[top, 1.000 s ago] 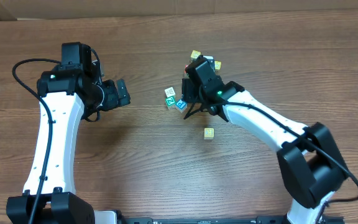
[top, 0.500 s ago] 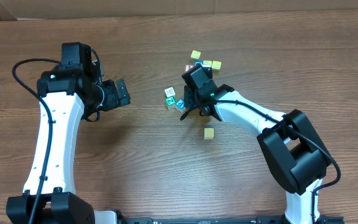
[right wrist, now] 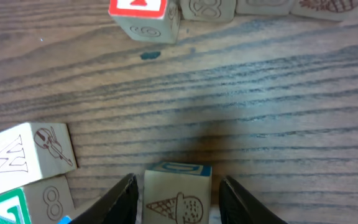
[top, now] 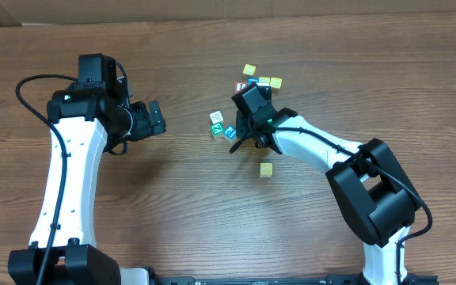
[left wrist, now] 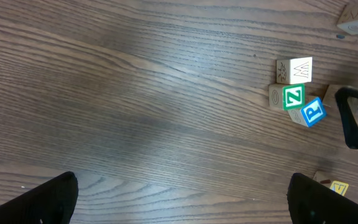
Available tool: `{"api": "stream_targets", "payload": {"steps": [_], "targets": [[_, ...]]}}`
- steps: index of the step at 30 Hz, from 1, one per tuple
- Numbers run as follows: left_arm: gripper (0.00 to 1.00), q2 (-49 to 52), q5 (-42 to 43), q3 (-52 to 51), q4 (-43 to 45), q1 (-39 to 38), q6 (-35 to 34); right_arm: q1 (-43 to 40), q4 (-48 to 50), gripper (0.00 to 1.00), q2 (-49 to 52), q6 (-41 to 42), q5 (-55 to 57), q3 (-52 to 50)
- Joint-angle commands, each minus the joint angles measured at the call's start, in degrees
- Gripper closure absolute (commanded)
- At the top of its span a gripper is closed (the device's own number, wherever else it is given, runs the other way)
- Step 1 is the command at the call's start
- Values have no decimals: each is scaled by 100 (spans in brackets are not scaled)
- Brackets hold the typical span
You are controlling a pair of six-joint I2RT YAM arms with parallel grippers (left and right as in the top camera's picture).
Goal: Flip 5 blocks
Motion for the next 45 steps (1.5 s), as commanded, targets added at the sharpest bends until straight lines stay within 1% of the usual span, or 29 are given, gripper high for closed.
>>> {"api": "stream_targets", "payload": {"steps": [1, 5, 7, 8, 10, 15, 21, 28, 32, 38, 42, 45], "targets": [[0, 61, -37, 127, 22, -37, -72, -39, 94, 56, 63, -197, 79, -35], [0, 61, -37, 127, 22, -37, -72, -39, 92, 58, 61, -197, 76, -35], [0, 61, -37, 127, 22, -37, -72, -39, 87, 60, 61, -197, 76, -35], [0, 61, -37, 127, 22, -37, -72, -39, 85, 63, 61, -197, 76, -35], [0, 61, -37, 127, 22, -37, -72, -39, 66, 65, 59, -197, 76, -35], [0, 61, -37, 127, 20, -37, -72, -39, 20, 65, 4, -197, 76, 0], [0, 61, -37, 127, 22, -37, -72, -37, -260, 67, -396, -197, 76, 20], [0, 61, -37, 127, 22, -37, -72, -33, -876, 68, -973, -188, -55, 20], [0, 61, -37, 127, 22, -37, -72, -22, -1285, 68, -1193, -186, -682, 20], [0, 61, -37, 127, 20, -37, -72, 20, -1958, 68, -1198, -103, -1408, 17], [0, 61, -37, 127, 22, -37, -72, 166, -2371, 68, -1198, -76, -1458, 17], [0, 61, -37, 127, 20, -37, -72, 334, -2579, 67, -1198, 146, -1449, 4]]}}
